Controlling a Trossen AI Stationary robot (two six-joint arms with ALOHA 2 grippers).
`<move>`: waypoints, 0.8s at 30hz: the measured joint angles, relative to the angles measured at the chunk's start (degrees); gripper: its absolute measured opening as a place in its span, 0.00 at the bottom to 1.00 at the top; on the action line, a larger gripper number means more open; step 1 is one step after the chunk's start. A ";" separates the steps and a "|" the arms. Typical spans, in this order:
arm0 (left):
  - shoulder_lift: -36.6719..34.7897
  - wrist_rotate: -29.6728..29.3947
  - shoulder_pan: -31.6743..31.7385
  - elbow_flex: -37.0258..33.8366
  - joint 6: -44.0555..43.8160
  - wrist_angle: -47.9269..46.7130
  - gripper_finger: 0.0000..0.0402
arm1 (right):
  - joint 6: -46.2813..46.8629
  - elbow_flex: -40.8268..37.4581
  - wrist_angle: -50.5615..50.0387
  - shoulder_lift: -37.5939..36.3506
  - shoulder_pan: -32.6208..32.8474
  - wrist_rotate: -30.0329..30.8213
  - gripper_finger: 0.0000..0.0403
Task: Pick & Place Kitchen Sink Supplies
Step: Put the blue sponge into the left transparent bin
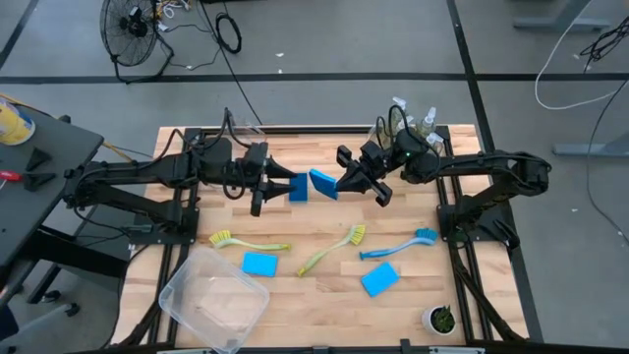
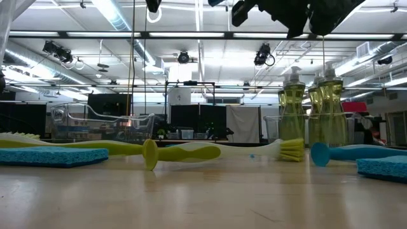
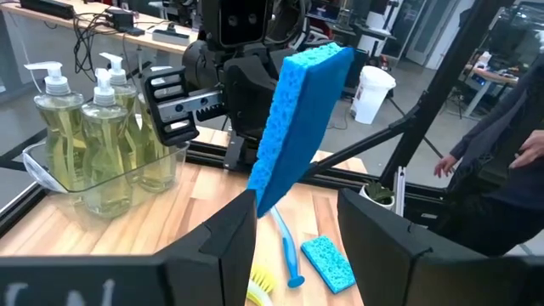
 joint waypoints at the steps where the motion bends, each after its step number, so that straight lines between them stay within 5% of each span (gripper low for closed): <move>1: 0.00 0.00 0.00 0.00 0.00 0.00 0.43 | -0.08 0.00 0.04 0.00 0.00 0.36 0.00; 12: 0.00 -3.96 0.00 0.00 0.90 0.00 0.43 | -6.80 0.00 2.57 0.00 -0.07 10.44 0.00; 24: 0.22 0.07 0.26 0.00 1.41 8.91 0.43 | 7.28 0.02 13.99 0.02 -0.04 2.32 0.00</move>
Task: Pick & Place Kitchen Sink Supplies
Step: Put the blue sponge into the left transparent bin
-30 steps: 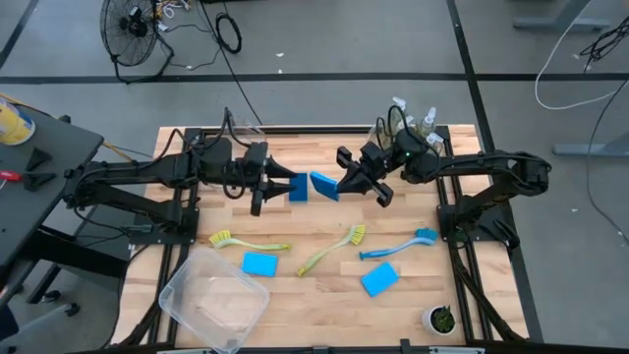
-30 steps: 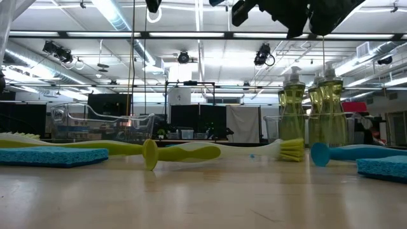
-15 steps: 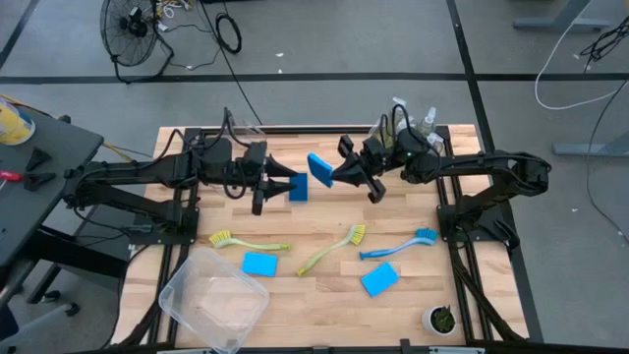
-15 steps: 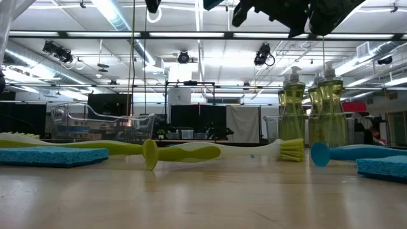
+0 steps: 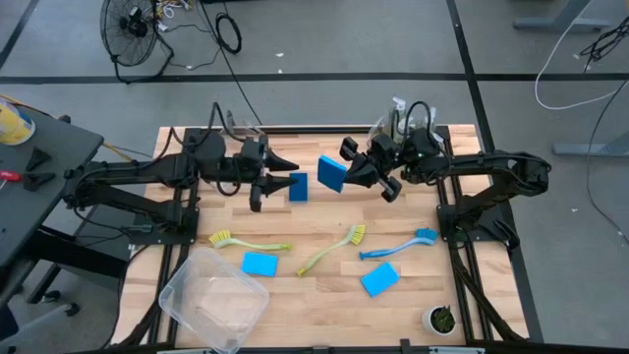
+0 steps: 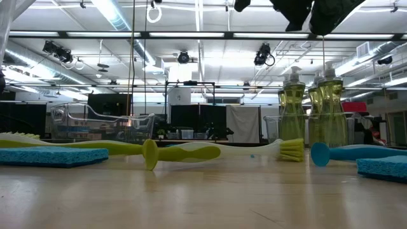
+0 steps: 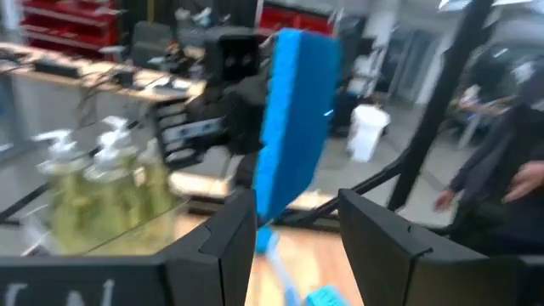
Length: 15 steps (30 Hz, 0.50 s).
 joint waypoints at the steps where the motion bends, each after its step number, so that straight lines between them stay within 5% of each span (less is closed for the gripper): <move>1: 0.42 0.94 0.00 0.06 -0.69 1.45 0.43 | 1.17 0.00 0.81 0.00 0.00 0.04 0.00; 15: 4.06 4.90 0.41 0.02 -1.78 5.93 0.43 | 5.88 0.00 3.12 0.02 1.50 -2.52 0.00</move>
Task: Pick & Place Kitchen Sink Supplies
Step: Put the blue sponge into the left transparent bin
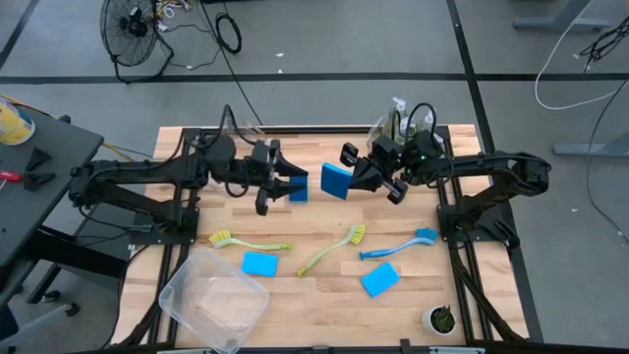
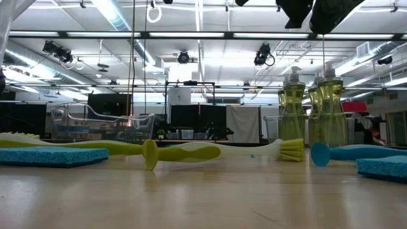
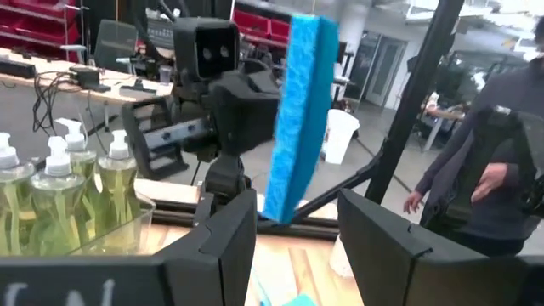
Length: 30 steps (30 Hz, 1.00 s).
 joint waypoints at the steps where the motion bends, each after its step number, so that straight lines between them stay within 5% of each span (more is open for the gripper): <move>1: 0.01 0.69 0.22 0.00 -0.27 0.80 0.43 | 0.30 0.00 0.10 0.00 0.18 0.00 0.00; 13: 4.64 7.39 0.85 0.00 -3.76 9.81 0.43 | 0.51 0.00 0.05 0.00 0.84 -1.82 0.00; 30: 10.19 8.58 1.22 -0.04 -5.89 16.32 0.43 | 2.24 0.00 -0.06 0.00 0.86 -2.37 0.00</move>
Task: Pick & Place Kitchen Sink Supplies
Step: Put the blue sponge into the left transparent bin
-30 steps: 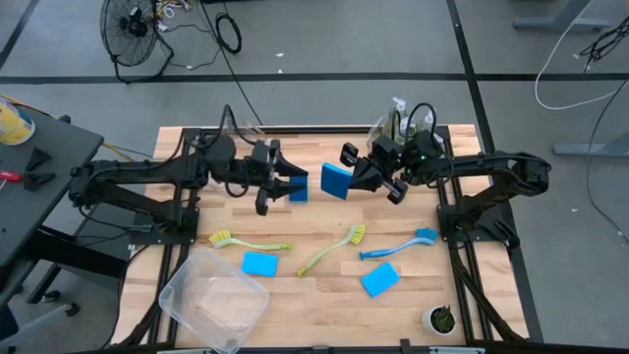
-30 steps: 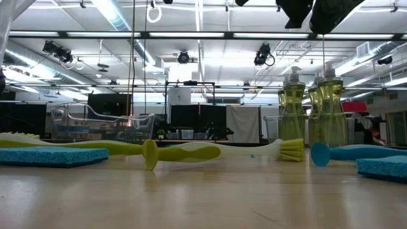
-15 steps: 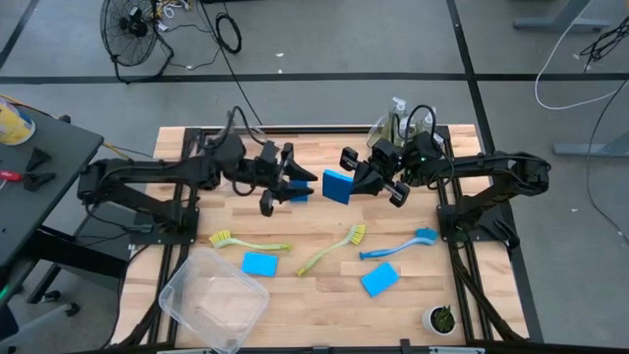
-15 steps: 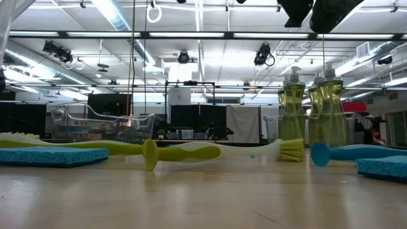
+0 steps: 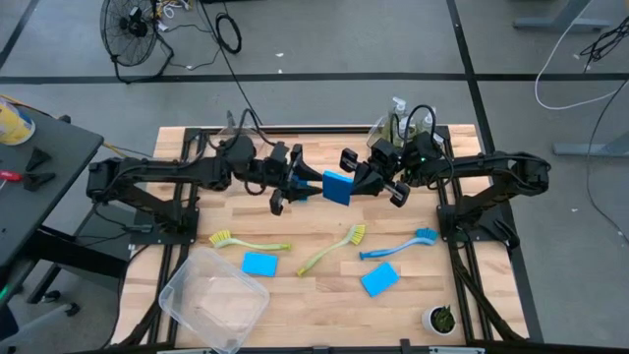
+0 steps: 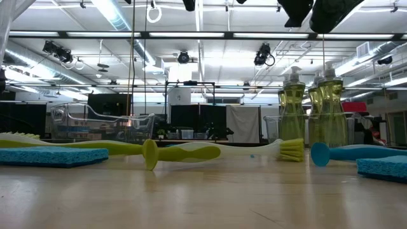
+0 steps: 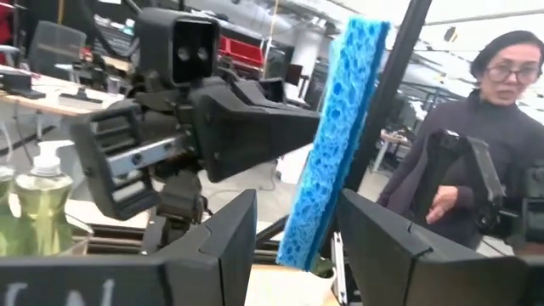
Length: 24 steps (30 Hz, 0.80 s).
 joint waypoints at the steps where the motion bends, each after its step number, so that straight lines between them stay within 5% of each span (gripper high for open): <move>1: 0.00 -0.30 0.01 0.00 -0.05 0.13 0.43 | 0.11 0.00 -0.10 0.00 0.00 -0.02 0.00; 15: 0.00 3.03 -0.05 0.02 -3.81 3.41 0.60 | -1.39 0.00 -2.71 0.02 0.00 0.72 0.00; 24: -0.02 3.42 -0.19 0.02 -3.16 3.51 0.59 | -1.83 0.00 -3.23 0.02 0.00 1.02 0.00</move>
